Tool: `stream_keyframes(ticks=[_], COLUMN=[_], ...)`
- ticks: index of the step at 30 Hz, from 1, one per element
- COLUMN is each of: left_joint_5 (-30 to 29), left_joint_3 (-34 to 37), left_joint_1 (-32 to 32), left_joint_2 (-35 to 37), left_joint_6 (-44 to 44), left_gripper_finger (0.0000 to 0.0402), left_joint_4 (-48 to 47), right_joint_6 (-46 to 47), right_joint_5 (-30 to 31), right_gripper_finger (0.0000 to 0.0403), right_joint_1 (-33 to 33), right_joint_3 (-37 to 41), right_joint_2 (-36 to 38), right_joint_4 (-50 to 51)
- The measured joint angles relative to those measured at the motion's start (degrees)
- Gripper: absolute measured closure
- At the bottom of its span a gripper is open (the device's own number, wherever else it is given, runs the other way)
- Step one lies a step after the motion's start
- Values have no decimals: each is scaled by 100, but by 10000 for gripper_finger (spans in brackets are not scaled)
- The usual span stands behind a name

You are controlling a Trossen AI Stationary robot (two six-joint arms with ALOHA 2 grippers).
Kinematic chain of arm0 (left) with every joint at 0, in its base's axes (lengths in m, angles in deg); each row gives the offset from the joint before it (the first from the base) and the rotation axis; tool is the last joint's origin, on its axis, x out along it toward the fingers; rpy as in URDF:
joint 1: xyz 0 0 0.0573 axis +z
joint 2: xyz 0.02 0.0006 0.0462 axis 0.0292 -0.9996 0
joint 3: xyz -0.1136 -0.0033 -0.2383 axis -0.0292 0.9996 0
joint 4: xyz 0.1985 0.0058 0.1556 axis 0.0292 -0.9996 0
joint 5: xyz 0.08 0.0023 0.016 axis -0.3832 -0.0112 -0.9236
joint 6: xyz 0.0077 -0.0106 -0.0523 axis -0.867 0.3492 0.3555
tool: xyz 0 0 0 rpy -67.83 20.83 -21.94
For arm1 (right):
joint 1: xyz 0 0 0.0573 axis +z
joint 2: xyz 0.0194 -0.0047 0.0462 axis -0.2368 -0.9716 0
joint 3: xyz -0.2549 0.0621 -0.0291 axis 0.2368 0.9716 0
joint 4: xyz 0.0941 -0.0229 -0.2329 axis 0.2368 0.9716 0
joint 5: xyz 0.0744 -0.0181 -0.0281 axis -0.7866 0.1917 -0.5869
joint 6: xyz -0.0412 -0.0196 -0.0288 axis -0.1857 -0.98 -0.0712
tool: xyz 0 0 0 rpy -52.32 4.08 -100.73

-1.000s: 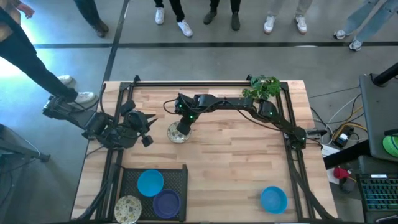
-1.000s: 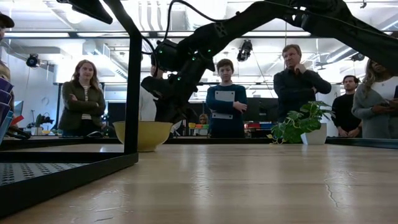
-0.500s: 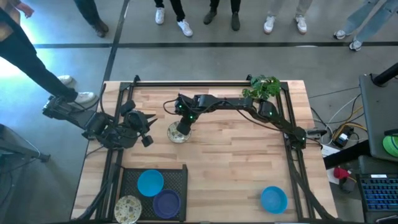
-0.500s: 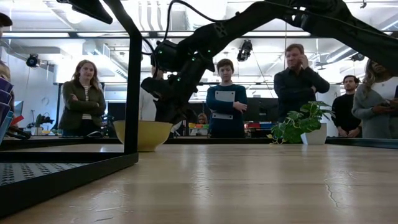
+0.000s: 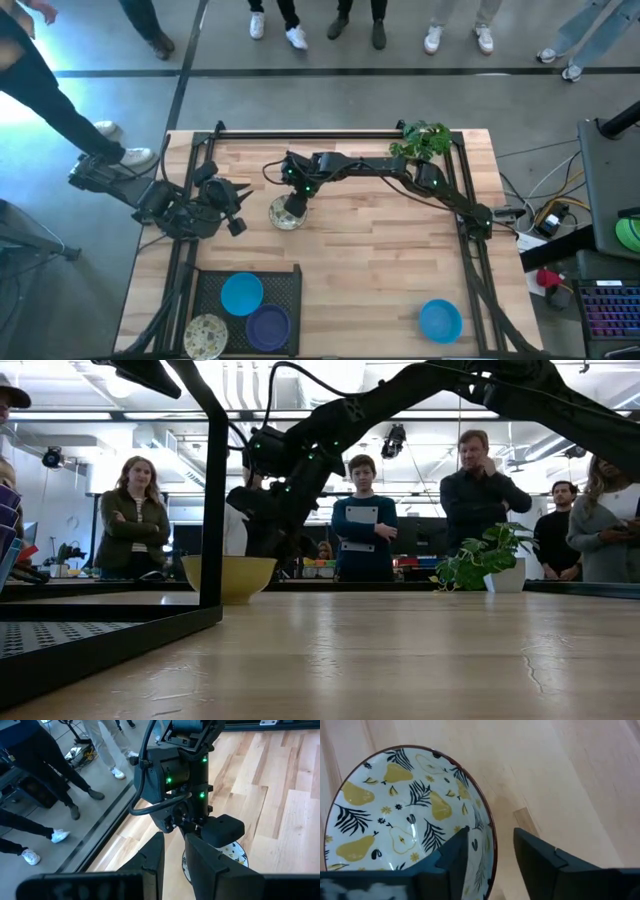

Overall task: Pick & Place Mini bowls
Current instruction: Stack the yellow patterned bowl on the yellow patterned bowl on the shelf

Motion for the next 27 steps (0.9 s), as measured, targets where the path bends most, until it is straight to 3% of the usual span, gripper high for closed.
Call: stream_keyframes(ticks=[6, 16, 27], left_joint_5=[0, 22, 212], left_joint_3=[0, -1, -1], left_joint_1=[-1, -2, 126], left_joint_2=[0, -4, -82], left_joint_6=[180, 539, 1213], left_gripper_finger=[330, 330, 312], left_joint_4=[0, -2, -194], right_joint_6=[-24, -488, -1073], right_joint_5=[-163, -885, -894], right_gripper_finger=[220, 213, 220], right_joint_1=[-4, 0, -2], right_joint_3=[-429, -1778, -1650], right_joint_2=[42, 64, 1196], right_joint_4=[533, 2442, 2716])
